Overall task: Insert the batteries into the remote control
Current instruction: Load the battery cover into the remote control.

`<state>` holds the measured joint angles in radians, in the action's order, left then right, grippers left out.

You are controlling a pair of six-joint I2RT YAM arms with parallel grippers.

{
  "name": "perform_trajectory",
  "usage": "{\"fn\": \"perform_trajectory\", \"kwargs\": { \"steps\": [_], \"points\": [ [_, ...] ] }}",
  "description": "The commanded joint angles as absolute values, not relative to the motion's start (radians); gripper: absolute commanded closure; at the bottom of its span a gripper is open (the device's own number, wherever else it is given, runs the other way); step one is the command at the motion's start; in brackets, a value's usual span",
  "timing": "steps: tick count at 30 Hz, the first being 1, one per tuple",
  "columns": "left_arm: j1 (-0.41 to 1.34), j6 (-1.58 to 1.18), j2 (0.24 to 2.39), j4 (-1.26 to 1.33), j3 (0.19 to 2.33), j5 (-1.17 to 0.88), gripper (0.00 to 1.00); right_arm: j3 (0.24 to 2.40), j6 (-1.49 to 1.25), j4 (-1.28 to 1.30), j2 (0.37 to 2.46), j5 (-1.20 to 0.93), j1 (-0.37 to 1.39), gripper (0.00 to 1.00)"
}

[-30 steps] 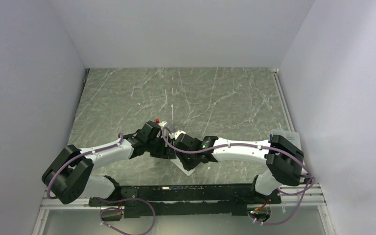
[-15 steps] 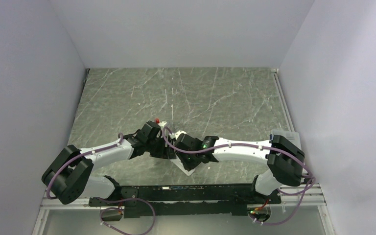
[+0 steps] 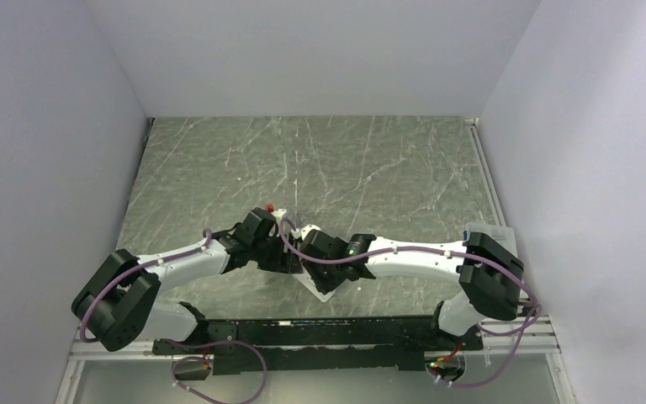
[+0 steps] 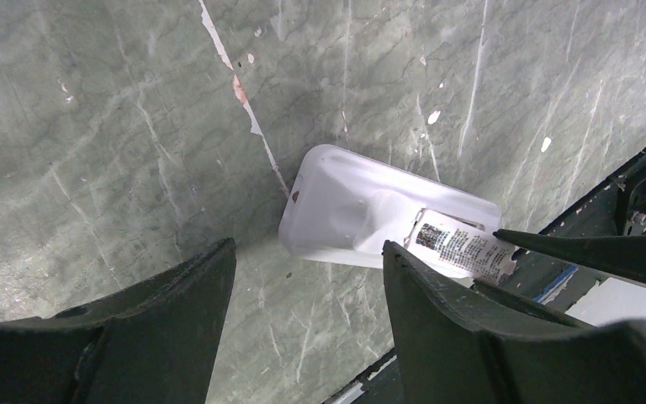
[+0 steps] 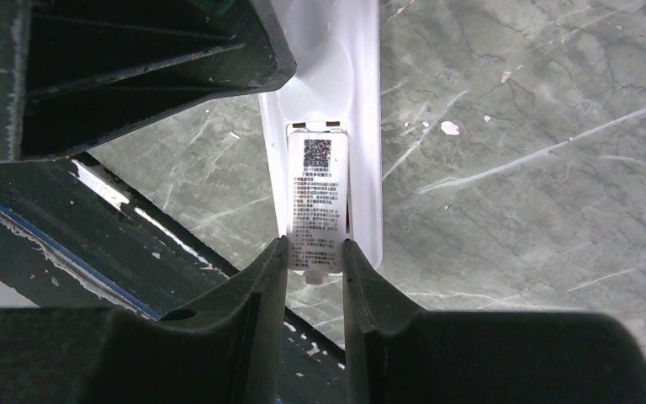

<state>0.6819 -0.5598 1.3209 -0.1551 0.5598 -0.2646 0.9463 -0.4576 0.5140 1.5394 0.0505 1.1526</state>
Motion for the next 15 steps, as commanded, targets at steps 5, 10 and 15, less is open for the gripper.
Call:
{"fn": "perform_trajectory", "kwargs": {
  "steps": [5,10,15],
  "points": [
    [0.681,-0.538,1.310,-0.162,0.539,-0.267,0.30,0.988,-0.462,0.505,1.535,0.070,1.148,0.80],
    [0.681,-0.537,1.308,-0.164,0.538,-0.265,0.30,0.997,-0.460,0.512,1.525,0.073,1.147,0.80],
    [0.681,-0.537,1.310,-0.162,0.538,-0.267,0.30,0.994,-0.459,0.510,1.536,0.067,1.147,0.80]
  ]
}}
